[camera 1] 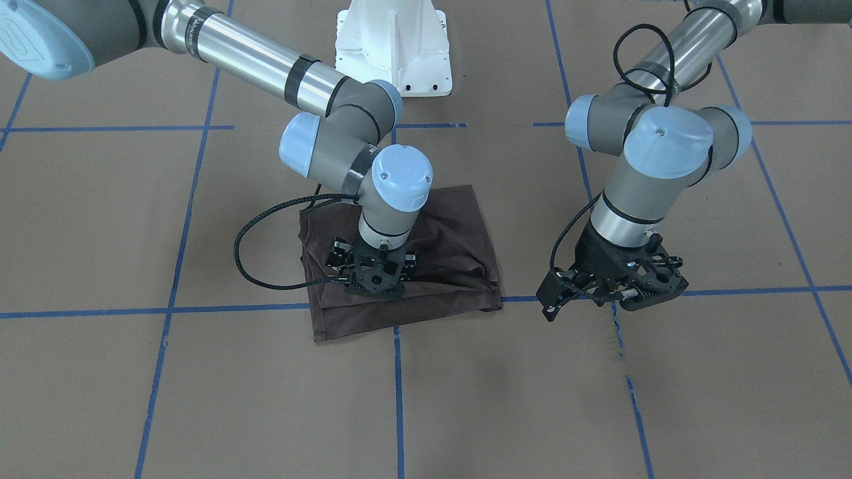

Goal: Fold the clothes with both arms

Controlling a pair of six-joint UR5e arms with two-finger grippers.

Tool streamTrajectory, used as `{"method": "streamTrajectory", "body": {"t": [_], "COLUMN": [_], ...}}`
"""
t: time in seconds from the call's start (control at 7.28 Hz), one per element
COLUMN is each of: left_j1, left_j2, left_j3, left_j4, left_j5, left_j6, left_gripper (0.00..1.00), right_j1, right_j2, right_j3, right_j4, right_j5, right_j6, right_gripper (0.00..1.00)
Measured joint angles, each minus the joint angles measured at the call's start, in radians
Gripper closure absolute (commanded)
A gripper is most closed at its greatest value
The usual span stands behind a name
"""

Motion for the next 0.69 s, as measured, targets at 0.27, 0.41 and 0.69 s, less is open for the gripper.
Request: {"method": "streamTrajectory", "body": {"t": [0.27, 0.41, 0.69], "left_j1": [0.000, 0.000, 0.000], "left_j2": [0.001, 0.001, 0.003], "left_j3": [-0.004, -0.004, -0.005], "left_j4": [0.001, 0.001, 0.002], "left_j5": [-0.001, -0.001, -0.002], "left_j6": [-0.004, -0.005, -0.001], "left_gripper": [0.00, 0.00, 0.00], "right_j1": [0.045, 0.069, 0.121], "right_j2": [-0.001, -0.001, -0.001], "right_j3": [-0.029, -0.050, -0.105], "right_j4": [0.019, 0.040, 0.107], "right_j5": [-0.001, -0.001, 0.000], "right_j6": [-0.049, -0.072, -0.123], "right_gripper": [0.00, 0.00, 0.00]}}
